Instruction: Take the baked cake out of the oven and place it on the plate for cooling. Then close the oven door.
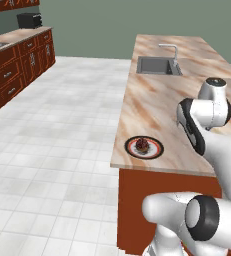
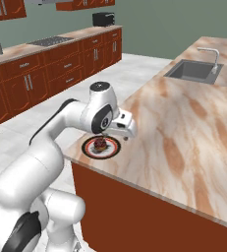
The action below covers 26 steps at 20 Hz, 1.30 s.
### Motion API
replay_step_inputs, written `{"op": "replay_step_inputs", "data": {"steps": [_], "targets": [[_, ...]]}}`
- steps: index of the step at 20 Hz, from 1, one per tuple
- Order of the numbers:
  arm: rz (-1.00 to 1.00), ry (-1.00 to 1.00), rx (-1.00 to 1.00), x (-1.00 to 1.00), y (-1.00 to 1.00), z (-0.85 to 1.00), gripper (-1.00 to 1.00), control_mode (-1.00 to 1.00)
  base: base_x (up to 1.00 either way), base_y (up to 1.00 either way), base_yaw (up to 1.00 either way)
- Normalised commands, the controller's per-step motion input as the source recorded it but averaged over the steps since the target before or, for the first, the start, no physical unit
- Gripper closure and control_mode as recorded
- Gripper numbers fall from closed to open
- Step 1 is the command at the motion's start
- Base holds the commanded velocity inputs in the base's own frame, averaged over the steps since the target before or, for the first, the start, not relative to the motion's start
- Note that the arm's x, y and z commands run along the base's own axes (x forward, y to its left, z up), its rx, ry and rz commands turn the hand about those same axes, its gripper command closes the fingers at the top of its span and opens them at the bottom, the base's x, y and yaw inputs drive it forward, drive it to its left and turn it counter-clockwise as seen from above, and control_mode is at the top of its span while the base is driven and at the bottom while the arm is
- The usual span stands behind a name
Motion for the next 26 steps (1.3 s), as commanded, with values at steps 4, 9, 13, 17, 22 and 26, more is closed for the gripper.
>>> {"op": "replay_step_inputs", "data": {"steps": [4, 9, 13, 17, 22, 26], "targets": [[0.0, -0.01, 0.0, -0.36, 0.0, 0.18, -1.0, 1.0, -0.29, -0.2, -0.1], [0.0, 0.0, 0.0, 0.0, 0.0, 0.0, -1.0, 1.0, -0.27, -0.69, -0.59], [0.0, 0.0, 0.0, 0.0, 0.0, 0.0, -1.0, 1.0, -0.13, -0.47, -0.75], [0.0, 0.0, 0.0, 0.0, 0.0, 0.0, -1.0, 1.0, -0.02, -0.4, -0.79], [0.0, 0.0, 0.0, 0.0, 0.0, 0.0, -1.0, 1.0, 0.0, -0.14, -0.78], [0.0, 0.0, 0.0, 0.0, 0.0, 0.0, -1.0, 1.0, 0.0, 0.0, -0.77]]}}
